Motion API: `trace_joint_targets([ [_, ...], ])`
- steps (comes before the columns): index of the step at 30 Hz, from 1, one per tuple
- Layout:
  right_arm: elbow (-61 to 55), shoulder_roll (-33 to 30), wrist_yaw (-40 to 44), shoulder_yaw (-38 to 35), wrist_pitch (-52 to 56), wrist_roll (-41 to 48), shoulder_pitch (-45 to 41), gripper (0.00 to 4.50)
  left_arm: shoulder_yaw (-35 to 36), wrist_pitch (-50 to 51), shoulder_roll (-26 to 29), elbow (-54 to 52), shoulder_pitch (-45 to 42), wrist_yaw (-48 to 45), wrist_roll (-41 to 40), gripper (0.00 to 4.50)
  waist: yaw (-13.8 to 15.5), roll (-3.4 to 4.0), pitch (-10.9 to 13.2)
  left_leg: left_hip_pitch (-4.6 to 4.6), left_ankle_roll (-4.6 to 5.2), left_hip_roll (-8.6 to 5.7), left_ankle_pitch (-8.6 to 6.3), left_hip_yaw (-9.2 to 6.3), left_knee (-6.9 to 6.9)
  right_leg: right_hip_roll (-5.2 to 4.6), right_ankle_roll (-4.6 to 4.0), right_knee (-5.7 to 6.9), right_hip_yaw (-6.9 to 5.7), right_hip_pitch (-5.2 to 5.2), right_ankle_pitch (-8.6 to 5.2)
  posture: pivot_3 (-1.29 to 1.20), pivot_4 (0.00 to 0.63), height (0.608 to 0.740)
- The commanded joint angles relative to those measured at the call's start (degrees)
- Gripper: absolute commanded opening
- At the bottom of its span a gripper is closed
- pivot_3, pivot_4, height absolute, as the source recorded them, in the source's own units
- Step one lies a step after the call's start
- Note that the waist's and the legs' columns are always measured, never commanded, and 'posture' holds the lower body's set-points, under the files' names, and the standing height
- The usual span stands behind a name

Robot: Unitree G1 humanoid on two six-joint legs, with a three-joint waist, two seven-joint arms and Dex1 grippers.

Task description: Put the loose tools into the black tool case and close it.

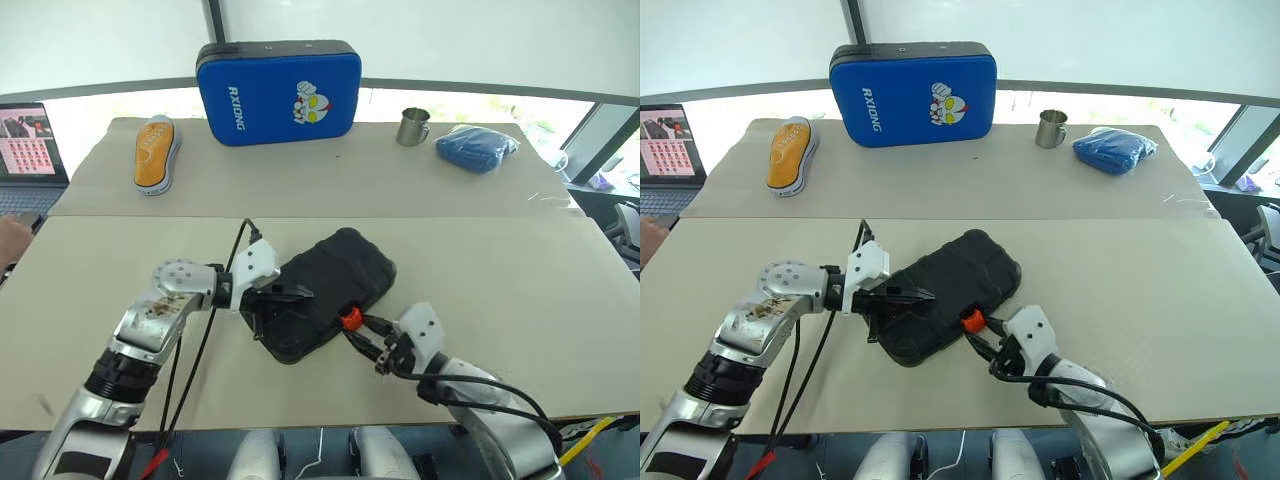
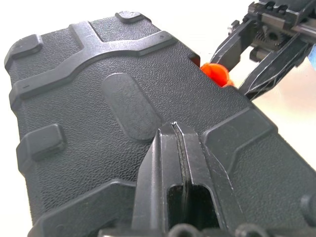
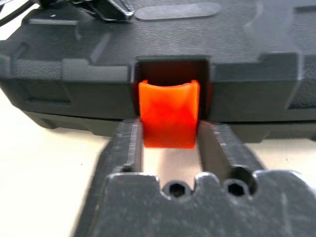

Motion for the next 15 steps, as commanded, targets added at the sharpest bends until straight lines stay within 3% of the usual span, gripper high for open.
trace_joint_targets([
  [1,-2.0,-0.6,-0.1,-1.4,-1.0,0.6,-0.7,3.45,-3.7,2.1,0.4,2.4,2.9,-0.3,2.3,0.0,0.0,0.02,0.0,0.01,0.0,0.0,0.0,0.0,0.0,0.0,0.0,0.01,0.01,0.0,0.0,0.0,0.15,0.74],
  [3,-3.3,-2.0,1.1,-2.4,-1.2,1.3,0.5,4.04,-3.5,2.1,0.5,2.4,3.1,-0.1,2.3,0.0,0.1,0.04,0.0,0.05,0.0,-0.01,0.0,0.0,0.01,-0.01,0.0,0.03,0.02,0.05,0.0,0.0,0.15,0.74],
  [6,-5.0,-5.0,3.6,-4.4,-0.8,3.5,3.0,4.04,-3.4,2.0,0.5,2.3,3.3,0.0,2.3,0.0,0.1,0.18,-0.2,0.07,0.0,-0.02,0.0,0.0,0.01,-0.03,0.01,0.01,0.03,0.08,-0.01,0.0,0.15,0.74],
  [15,-2.9,-7.8,5.7,-2.9,-3.7,1.6,2.8,1.15,-3.6,1.5,0.0,3.2,3.3,0.3,2.6,0.0,0.2,0.42,-0.5,0.1,0.0,-0.03,0.0,0.02,0.0,-0.01,0.02,-0.01,0.03,0.11,-0.02,0.0,0.15,0.74],
])
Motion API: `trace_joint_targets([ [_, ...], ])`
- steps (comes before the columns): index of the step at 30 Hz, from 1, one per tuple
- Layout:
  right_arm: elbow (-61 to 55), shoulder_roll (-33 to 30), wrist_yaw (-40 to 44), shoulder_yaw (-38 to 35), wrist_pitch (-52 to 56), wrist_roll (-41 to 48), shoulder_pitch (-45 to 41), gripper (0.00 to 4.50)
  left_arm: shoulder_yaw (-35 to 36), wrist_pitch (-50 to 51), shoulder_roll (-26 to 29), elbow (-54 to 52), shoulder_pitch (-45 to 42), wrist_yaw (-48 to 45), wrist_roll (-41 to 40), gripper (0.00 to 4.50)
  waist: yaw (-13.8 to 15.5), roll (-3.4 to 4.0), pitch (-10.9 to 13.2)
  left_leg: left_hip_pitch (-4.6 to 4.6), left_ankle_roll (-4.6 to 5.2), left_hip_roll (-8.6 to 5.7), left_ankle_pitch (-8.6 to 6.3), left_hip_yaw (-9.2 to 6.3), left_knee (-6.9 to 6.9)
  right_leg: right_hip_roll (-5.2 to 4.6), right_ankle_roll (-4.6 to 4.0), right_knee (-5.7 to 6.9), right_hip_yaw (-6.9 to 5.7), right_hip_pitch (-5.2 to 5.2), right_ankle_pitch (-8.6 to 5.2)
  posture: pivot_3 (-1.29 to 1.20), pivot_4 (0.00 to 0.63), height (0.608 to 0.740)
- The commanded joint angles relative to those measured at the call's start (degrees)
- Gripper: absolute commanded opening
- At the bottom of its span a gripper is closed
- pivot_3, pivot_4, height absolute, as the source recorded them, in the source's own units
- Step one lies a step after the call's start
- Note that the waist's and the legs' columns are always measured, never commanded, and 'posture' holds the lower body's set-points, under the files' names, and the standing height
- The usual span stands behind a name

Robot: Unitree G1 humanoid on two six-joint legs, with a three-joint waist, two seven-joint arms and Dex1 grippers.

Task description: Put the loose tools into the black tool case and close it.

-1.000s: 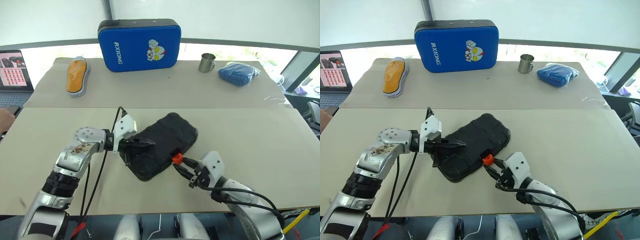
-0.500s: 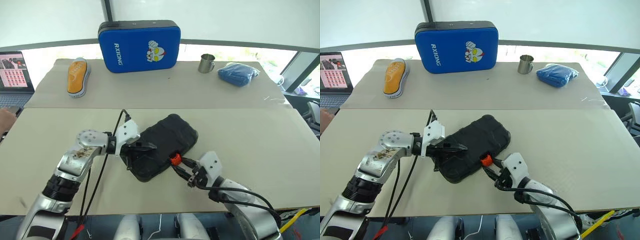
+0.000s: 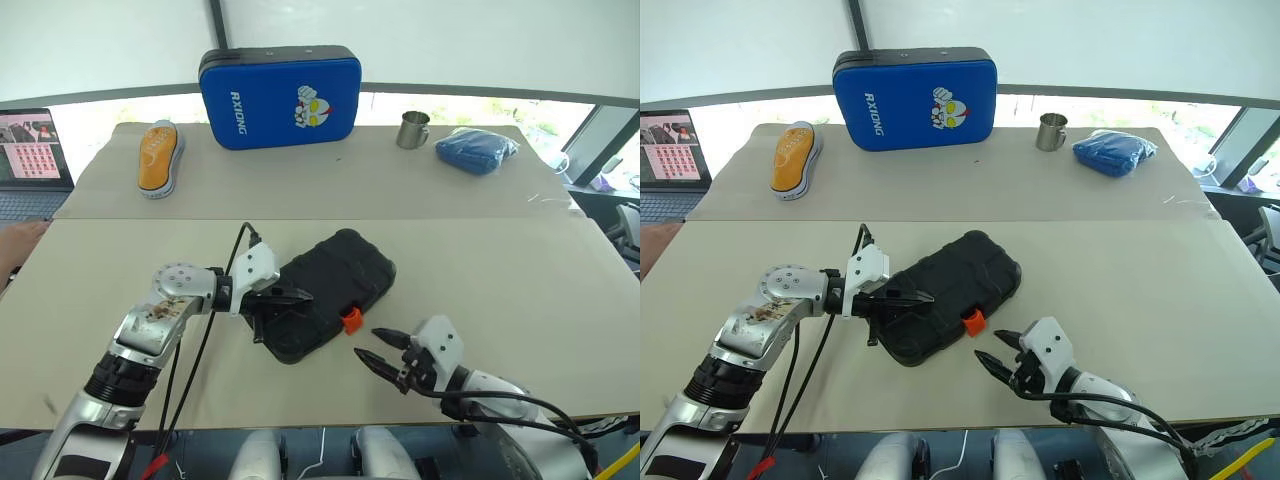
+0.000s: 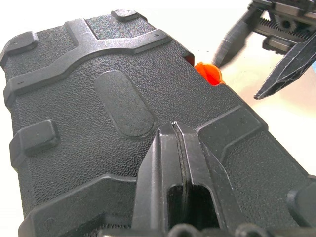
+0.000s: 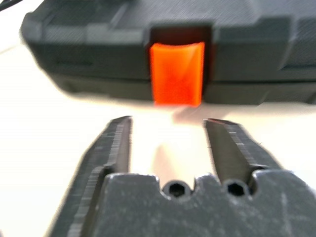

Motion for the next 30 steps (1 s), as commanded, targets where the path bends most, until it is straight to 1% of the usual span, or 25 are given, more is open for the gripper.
trace_joint_targets([
  [1,0.6,0.3,-0.4,1.1,-3.1,-2.0,-2.7,0.79,-3.7,1.5,0.1,3.4,2.3,-0.1,2.6,0.0,0.0,0.01,0.0,0.0,0.0,0.0,0.0,0.0,0.0,0.0,0.0,0.0,0.0,0.0,0.0,0.0,0.15,0.74],
  [2,1.0,0.5,-0.7,1.2,-3.0,-2.4,-3.4,0.43,-3.7,1.5,0.0,3.4,2.2,-0.1,2.7,0.0,0.0,0.01,0.0,0.01,0.0,-0.01,0.0,0.0,0.0,0.0,0.0,0.0,0.0,0.01,0.0,0.0,0.15,0.74],
  [3,1.4,0.7,-1.1,1.3,-3.1,-2.8,-3.9,0.18,-3.7,1.5,0.0,3.5,2.2,-0.1,2.7,0.0,0.0,0.01,0.0,0.01,0.0,-0.01,0.0,0.0,0.0,0.0,0.0,0.0,0.0,0.01,0.0,0.0,0.15,0.74],
  [4,1.8,1.0,-1.3,1.5,-3.2,-3.0,-4.4,0.03,-3.7,1.5,0.0,3.5,2.2,0.0,2.7,0.0,0.0,0.01,0.0,0.0,0.0,-0.01,0.0,0.01,0.0,0.0,0.0,0.0,0.0,0.0,0.0,0.0,0.15,0.74],
  [10,4.9,0.5,-0.1,4.6,-5.4,-6.4,-7.1,0.03,-3.7,1.6,-0.1,3.9,2.2,0.1,2.7,0.0,0.0,0.03,0.0,0.01,0.0,-0.01,0.0,0.02,0.0,0.0,0.0,-0.01,0.0,0.0,0.0,0.0,0.15,0.74],
  [18,8.3,2.5,0.2,4.8,-6.7,-6.6,-11.6,0.03,-3.9,1.8,-0.3,4.8,1.8,0.2,3.0,0.0,0.0,0.04,0.0,0.01,0.0,-0.01,0.0,0.02,0.0,0.0,-0.01,0.01,0.0,0.0,0.0,0.0,0.15,0.74],
  [25,7.7,2.6,0.8,4.9,-6.4,-6.5,-12.3,0.03,-5.3,1.6,-0.1,5.8,2.0,-0.1,4.3,0.0,0.0,0.04,0.0,0.02,0.0,0.01,0.0,0.01,0.0,0.03,-0.01,0.02,0.0,0.0,0.0,0.0,0.15,0.74],
  [30,5.0,-0.1,2.9,3.5,-4.3,-4.7,-11.2,0.03,-6.2,1.8,-0.4,6.0,1.8,0.2,5.0,0.0,0.0,0.04,0.0,0.02,0.0,0.0,0.0,0.01,0.0,0.03,-0.01,0.02,0.0,0.0,0.0,0.0,0.15,0.74],
])
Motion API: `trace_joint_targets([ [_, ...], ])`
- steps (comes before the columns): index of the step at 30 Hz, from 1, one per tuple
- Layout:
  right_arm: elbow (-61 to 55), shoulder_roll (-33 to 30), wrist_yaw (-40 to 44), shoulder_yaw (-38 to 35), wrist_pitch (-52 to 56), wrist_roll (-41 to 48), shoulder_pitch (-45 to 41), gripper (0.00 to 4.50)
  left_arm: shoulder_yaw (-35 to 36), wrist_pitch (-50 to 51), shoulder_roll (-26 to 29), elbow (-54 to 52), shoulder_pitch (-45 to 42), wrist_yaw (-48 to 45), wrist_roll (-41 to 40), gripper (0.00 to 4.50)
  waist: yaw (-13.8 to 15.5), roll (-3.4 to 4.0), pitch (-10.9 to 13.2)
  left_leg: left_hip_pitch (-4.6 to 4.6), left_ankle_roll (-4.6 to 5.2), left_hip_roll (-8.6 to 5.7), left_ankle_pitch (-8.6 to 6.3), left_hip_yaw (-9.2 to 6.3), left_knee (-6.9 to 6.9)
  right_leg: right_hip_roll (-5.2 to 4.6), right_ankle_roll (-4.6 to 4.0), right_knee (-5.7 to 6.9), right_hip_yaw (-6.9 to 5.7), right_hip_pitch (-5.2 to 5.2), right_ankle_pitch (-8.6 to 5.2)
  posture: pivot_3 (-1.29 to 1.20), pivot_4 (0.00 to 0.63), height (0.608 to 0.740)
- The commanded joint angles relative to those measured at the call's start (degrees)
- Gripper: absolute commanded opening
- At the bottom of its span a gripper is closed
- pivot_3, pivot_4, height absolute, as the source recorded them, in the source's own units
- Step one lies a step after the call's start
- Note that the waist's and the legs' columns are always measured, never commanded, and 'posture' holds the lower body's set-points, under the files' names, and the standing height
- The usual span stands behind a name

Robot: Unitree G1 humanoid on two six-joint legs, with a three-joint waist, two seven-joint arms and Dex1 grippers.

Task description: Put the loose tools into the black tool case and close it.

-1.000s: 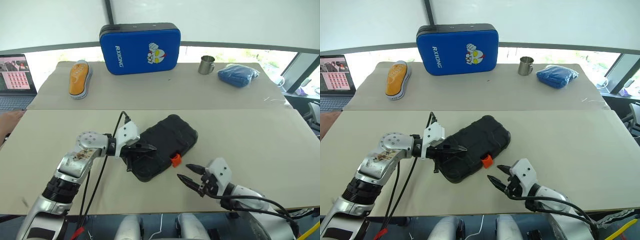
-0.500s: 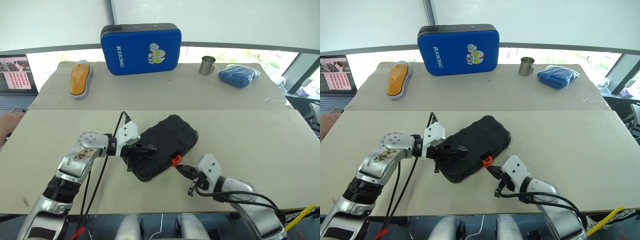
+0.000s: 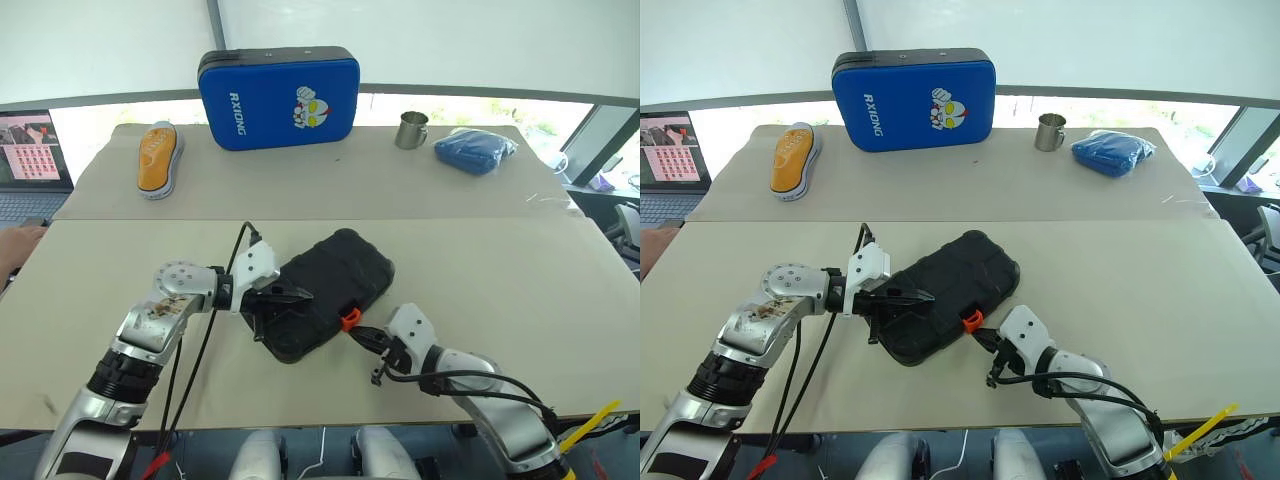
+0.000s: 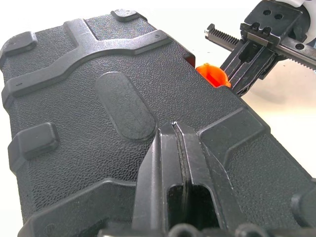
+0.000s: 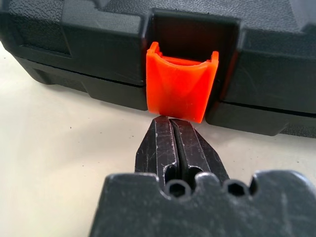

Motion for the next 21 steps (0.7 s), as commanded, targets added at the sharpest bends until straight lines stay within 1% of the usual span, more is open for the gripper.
trace_joint_targets([
  [1,-6.8,-1.9,1.9,-2.9,0.4,3.1,-0.4,0.03,-5.9,2.1,0.0,4.5,2.6,0.4,4.9,0.0,0.0,0.03,0.0,0.0,0.0,0.0,0.0,0.0,0.0,0.0,0.0,0.0,0.0,0.0,0.0,0.0,0.15,0.74],
  [5,-8.6,-3.7,3.2,-4.5,1.6,4.9,0.6,0.03,-6.1,1.7,-0.1,5.1,2.4,0.5,5.0,0.0,0.1,0.03,-0.1,0.03,0.0,-0.01,0.0,-0.01,0.0,-0.01,0.01,-0.02,0.01,0.05,0.0,0.0,0.15,0.74],
  [14,-4.3,-2.3,2.5,-2.4,0.1,2.5,-2.9,0.03,-6.4,1.3,-0.7,5.9,1.9,0.6,5.4,0.0,0.1,-0.03,-0.2,0.7,0.0,0.01,-0.01,0.01,-0.17,-0.02,0.21,-0.26,-0.03,0.74,-0.16,0.0,0.15,0.74],
  [21,-2.3,-1.8,2.7,-1.4,-0.7,1.6,-4.5,0.03,-6.7,1.4,-1.0,6.6,1.2,0.5,5.6,0.0,0.0,-0.04,-0.2,0.8,0.0,0.07,-0.01,-0.03,-0.17,0.02,0.25,-0.25,-0.01,0.78,-0.25,0.0,0.15,0.74],
])
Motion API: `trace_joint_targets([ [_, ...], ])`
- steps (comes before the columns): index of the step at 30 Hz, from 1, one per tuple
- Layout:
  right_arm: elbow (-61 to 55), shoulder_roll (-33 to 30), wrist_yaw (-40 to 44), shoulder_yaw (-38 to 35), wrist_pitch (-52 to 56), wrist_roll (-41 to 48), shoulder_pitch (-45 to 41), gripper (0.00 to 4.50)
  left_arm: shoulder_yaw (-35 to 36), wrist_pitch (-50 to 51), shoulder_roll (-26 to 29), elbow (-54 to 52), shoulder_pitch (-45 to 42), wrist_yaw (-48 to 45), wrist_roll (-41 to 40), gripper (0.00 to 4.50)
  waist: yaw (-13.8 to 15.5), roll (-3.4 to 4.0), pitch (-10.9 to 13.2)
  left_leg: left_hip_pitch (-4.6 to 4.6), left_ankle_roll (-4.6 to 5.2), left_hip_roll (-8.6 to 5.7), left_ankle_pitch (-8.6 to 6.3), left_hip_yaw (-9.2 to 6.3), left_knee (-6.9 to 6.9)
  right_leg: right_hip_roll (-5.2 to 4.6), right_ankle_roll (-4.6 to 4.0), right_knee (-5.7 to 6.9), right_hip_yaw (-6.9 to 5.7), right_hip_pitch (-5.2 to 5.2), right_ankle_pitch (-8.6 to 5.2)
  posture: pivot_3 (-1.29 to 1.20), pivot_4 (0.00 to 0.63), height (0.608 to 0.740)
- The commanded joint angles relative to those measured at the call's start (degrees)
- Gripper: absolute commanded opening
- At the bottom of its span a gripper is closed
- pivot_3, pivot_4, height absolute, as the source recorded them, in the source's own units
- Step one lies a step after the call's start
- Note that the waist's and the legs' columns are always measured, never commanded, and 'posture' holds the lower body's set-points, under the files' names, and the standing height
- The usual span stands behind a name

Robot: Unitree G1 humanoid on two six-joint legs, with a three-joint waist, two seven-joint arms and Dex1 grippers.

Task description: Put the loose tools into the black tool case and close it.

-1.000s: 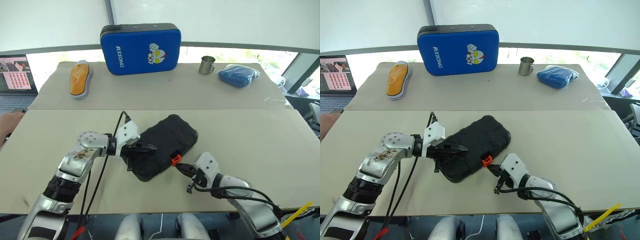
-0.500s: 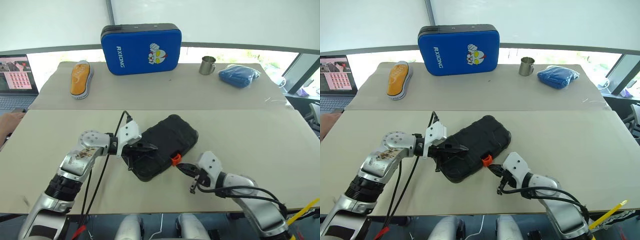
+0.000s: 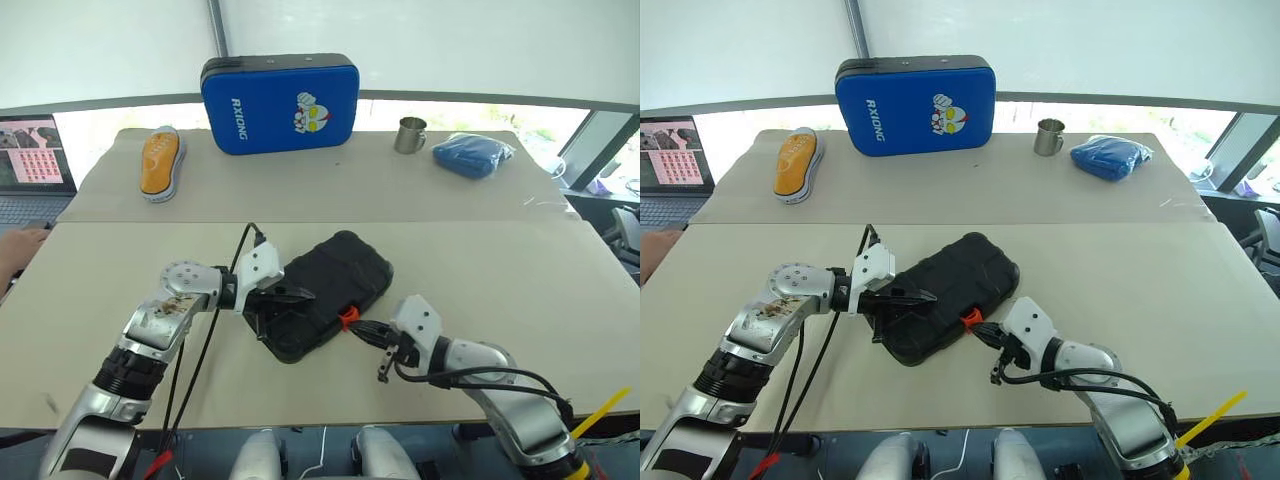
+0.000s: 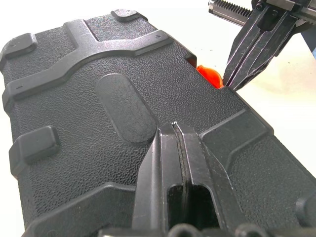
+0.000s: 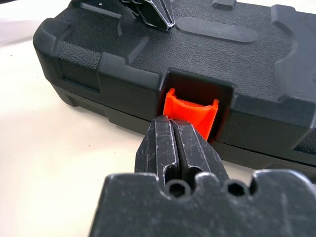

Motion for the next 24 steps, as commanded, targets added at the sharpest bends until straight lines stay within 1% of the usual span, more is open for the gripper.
trace_joint_targets([
  [1,0.7,1.1,-0.8,0.0,-1.6,-0.8,-2.0,0.03,-5.4,2.0,-0.3,4.6,2.4,0.2,4.4,0.0,0.0,-0.01,0.0,0.01,0.0,0.01,0.0,0.0,0.0,0.01,-0.01,0.0,0.0,0.0,0.0,0.0,0.15,0.74],
  [6,2.0,0.7,-0.1,1.7,-2.1,-2.6,-3.3,0.03,-5.9,2.3,-0.8,5.5,1.8,0.3,4.9,0.0,-0.2,-0.04,0.0,0.04,0.0,0.05,0.0,-0.01,0.0,0.06,-0.01,0.01,0.05,0.0,-0.01,0.0,0.15,0.74],
  [16,4.1,-0.1,0.0,2.5,-0.9,-5.0,-5.7,0.03,-6.6,3.4,-1.8,6.3,1.4,0.6,6.4,0.0,-0.4,-0.04,-0.1,0.1,0.0,0.09,0.0,-0.05,-0.06,0.15,-0.05,0.02,0.09,0.0,-0.06,0.0,0.15,0.74],
  [24,4.8,1.2,-0.8,1.9,-1.1,-5.8,-6.4,0.03,-7.1,3.9,-1.7,6.7,1.7,0.9,7.3,0.0,-0.1,-0.02,-0.1,0.04,0.0,0.08,0.0,-0.1,-0.07,0.11,-0.06,-0.02,0.09,-0.03,-0.06,0.0,0.15,0.74],
])
